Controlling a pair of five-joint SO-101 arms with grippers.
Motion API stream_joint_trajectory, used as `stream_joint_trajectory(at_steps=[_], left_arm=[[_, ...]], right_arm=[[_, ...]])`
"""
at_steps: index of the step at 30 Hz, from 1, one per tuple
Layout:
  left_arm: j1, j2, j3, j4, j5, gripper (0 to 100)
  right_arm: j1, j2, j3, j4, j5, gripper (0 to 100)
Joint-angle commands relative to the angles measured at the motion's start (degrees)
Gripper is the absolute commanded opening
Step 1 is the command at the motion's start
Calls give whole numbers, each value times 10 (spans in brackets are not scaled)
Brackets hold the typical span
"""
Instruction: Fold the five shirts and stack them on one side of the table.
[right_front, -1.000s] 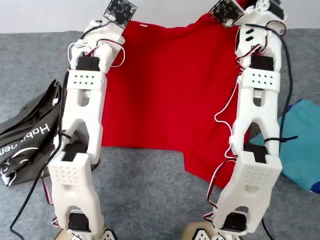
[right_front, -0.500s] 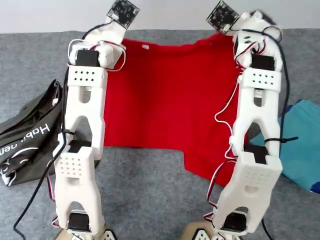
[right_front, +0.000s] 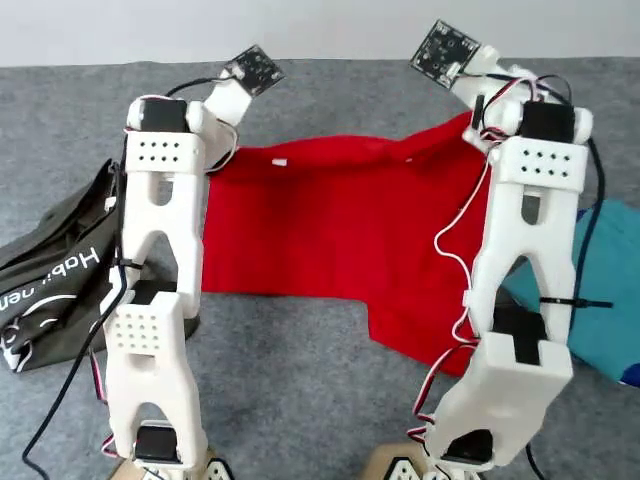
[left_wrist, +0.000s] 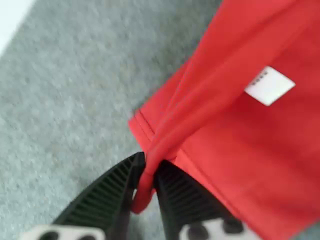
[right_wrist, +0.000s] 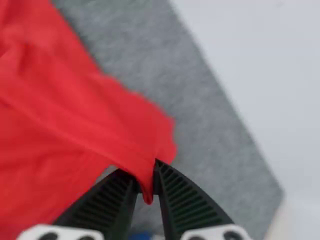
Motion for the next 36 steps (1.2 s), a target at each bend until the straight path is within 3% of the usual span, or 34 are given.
stream_joint_trajectory(at_steps=[1,10,14,22,30,36], left_arm=[[-17,-1,-19,36,-37,5],[-40,41,-18,96,-88,5],[-38,43,-19,94,-88,5],[-33,43,-16,94,-89,5],[-27,53,-15,94,-89,5],[-25,72,-16,98,-87,5]], right_arm=[[-3,-62,-35,92,4,11],[-1,-104,-32,294,-34,11],[5,-143,19,295,-54,11],[9,-278,280,283,-64,11],[8,-407,557,175,-78,11],[9,-466,651,151,-78,11]])
